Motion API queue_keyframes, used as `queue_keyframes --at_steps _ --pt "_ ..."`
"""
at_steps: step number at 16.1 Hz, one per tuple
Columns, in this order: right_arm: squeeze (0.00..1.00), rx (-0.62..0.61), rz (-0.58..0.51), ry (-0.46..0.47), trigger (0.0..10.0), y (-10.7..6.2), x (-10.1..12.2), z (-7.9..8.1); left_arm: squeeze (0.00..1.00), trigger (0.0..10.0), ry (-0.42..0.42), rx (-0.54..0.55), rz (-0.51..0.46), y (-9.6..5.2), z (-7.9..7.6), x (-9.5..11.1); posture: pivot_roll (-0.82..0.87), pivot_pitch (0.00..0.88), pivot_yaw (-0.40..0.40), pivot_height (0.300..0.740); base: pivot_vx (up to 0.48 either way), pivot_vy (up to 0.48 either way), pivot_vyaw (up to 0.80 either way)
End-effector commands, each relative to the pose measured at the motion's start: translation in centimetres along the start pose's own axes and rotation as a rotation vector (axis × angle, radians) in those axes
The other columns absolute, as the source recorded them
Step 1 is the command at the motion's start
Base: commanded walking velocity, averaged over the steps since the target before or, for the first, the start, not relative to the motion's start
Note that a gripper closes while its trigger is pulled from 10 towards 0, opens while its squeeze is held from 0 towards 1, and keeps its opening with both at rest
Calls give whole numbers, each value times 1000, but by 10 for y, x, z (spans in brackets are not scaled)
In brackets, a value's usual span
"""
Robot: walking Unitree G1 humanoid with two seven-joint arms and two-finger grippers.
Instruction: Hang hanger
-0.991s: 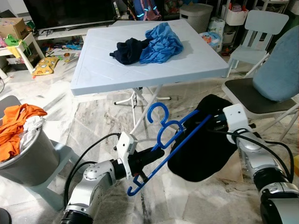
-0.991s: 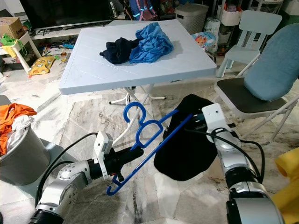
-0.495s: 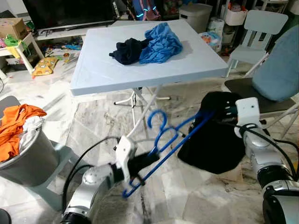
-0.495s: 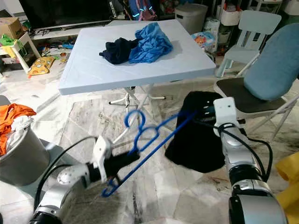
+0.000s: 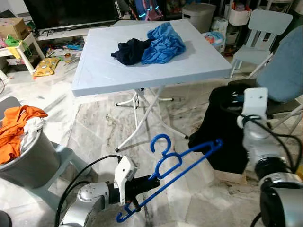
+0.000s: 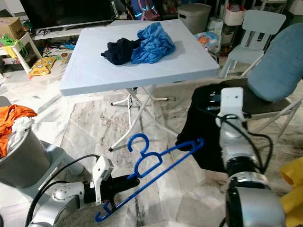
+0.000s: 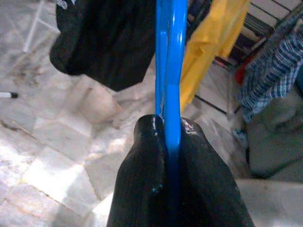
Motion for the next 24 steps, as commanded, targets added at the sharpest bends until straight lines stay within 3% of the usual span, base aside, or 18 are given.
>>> queue_keyframes --at_steps 1,4,6,8,9,10,12,16,17,21,24 --pt "0 -32 -9 -9 0 4 10 -3 0 0 26 31 -70 -8 2 12 -153 0 49 740 0 0 0" --pt "0 -163 113 -59 0 0 -17 -30 0 0 60 205 -266 -27 9 32 -137 0 42 740 0 0 0" --pt "0 -172 131 -49 0 -2 -25 -36 0 0 61 340 -332 -37 14 31 -132 0 40 740 0 0 0" --pt "0 -111 91 -16 0 -5 -26 -30 0 0 94 528 -399 -49 21 29 -125 0 33 740 0 0 0" --pt "0 -55 44 -2 0 -7 -24 -23 0 3804 111 633 -431 -51 27 30 -125 0 32 740 0 0 0" --pt "0 -30 22 13 0 -8 -23 -21 0 10000 126 670 -443 -51 29 33 -129 0 30 740 0 0 0" --pt "0 47 -81 48 0 -17 -16 -13 0 10000 139 811 -523 -54 42 49 -143 0 39 740 0 0 0" --pt "0 95 -223 45 0 -41 -4 7 0 10000 152 855 -600 -52 46 70 -173 0 65 740 0 0 0" --pt "0 122 -275 42 0 -56 4 22 0 10000 144 874 -612 -54 48 69 -186 0 92 740 0 0 0" --pt "0 172 -278 66 0 -80 4 46 0 10000 115 888 -651 -57 50 75 -182 0 106 740 0 0 0" --pt "0 180 -286 57 0 -75 10 44 0 10000 113 880 -675 -58 49 81 -172 0 99 740 0 0 0"
Point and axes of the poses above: a point about 5 cm out from each wrist's last joint towards the gripper, its own y axis pointing out of the wrist towards the gripper, its own x axis along the axis of the wrist's last joint, z = x × y, the point moved 3 cm from there along y, pointing out of the wrist towards the gripper, and after that the axes turned 15 degrees about -y, right-handed, at the moved point
